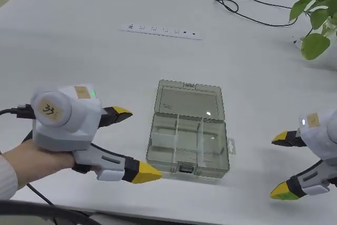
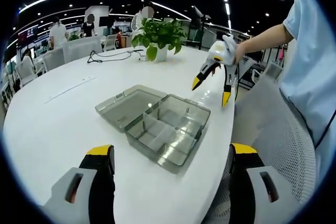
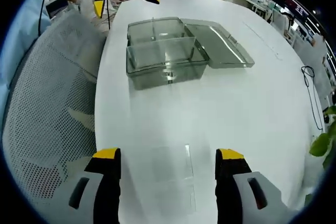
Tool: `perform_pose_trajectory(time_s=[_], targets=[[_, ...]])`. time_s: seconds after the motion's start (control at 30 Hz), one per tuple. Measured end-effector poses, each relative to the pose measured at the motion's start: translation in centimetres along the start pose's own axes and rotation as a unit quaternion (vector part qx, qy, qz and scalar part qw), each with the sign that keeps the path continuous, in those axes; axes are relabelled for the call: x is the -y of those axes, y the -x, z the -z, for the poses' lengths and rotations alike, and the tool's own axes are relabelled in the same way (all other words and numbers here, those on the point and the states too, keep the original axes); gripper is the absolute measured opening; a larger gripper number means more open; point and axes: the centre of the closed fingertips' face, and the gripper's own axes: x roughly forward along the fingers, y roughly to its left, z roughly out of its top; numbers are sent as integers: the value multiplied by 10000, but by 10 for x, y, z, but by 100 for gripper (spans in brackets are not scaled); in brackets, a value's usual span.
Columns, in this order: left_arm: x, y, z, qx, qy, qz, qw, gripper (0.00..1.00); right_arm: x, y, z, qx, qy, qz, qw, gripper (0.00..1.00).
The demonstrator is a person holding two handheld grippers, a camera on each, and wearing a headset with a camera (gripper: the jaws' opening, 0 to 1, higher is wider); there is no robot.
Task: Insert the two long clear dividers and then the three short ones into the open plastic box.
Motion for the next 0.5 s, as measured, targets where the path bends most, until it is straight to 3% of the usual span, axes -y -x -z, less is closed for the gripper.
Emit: perform_pose_trajectory(time_s=[0.17,0.5], targets=[[2,0,1,-4,5,12,10000,92,2,-9,14,-237,90,-88,9996,59],[3,-2,4,-11,54,25,10000,92,9,-10,21,-470,394,-87,9981,48]])
